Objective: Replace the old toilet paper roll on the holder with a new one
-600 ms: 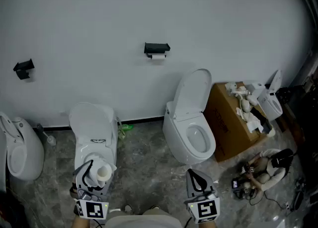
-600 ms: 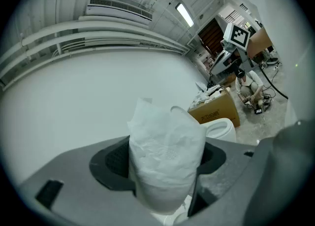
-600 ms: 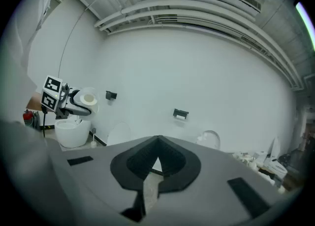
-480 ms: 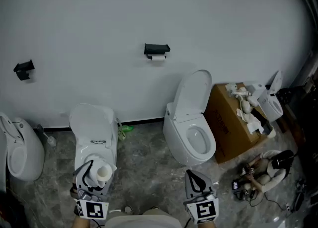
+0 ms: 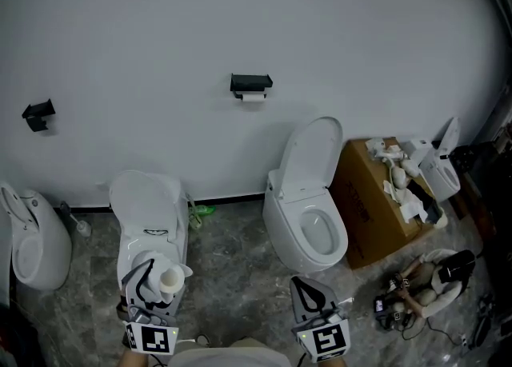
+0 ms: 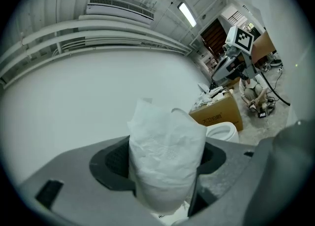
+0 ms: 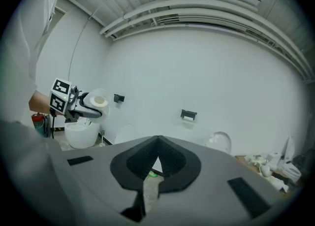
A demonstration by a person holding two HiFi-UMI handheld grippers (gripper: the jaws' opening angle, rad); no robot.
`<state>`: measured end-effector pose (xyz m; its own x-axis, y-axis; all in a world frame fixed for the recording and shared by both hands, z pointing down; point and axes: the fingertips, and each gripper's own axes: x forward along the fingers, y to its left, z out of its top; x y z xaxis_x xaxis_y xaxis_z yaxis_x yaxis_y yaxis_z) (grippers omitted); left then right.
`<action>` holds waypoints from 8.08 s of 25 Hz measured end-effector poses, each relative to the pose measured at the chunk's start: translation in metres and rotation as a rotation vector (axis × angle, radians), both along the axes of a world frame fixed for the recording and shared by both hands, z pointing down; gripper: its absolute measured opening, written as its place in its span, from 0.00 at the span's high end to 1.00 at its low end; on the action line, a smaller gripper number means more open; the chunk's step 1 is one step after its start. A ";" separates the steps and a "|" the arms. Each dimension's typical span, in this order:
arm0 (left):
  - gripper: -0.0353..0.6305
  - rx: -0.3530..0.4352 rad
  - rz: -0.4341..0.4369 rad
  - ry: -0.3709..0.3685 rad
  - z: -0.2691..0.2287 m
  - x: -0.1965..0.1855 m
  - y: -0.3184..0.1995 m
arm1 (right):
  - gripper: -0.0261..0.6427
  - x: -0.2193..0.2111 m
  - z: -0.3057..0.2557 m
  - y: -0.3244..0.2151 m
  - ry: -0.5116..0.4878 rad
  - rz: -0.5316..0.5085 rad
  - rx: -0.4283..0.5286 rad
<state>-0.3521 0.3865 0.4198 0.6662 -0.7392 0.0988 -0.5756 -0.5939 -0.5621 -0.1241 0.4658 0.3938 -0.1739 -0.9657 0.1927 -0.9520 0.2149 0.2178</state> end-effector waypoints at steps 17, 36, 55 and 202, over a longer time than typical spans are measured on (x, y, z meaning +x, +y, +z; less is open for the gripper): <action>0.45 -0.002 -0.039 0.003 0.000 0.079 -0.001 | 0.96 0.074 0.016 -0.006 -0.002 -0.051 -0.006; 0.45 -0.017 0.075 -0.004 0.009 0.167 -0.205 | 0.77 0.136 0.036 -0.176 -0.030 0.056 -0.054; 0.45 -0.058 0.118 0.057 -0.008 0.201 -0.453 | 0.55 0.164 0.027 -0.420 0.011 0.088 -0.146; 0.45 0.386 0.216 -0.465 0.014 0.546 -0.574 | 0.68 0.397 0.027 -0.635 0.336 0.093 -0.009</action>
<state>0.1935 -0.1878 0.4340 0.7557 -0.6333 0.1669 -0.1103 -0.3742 -0.9208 0.2732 -0.1687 0.4210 -0.0109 -0.9725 0.2325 -0.8432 0.1339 0.5207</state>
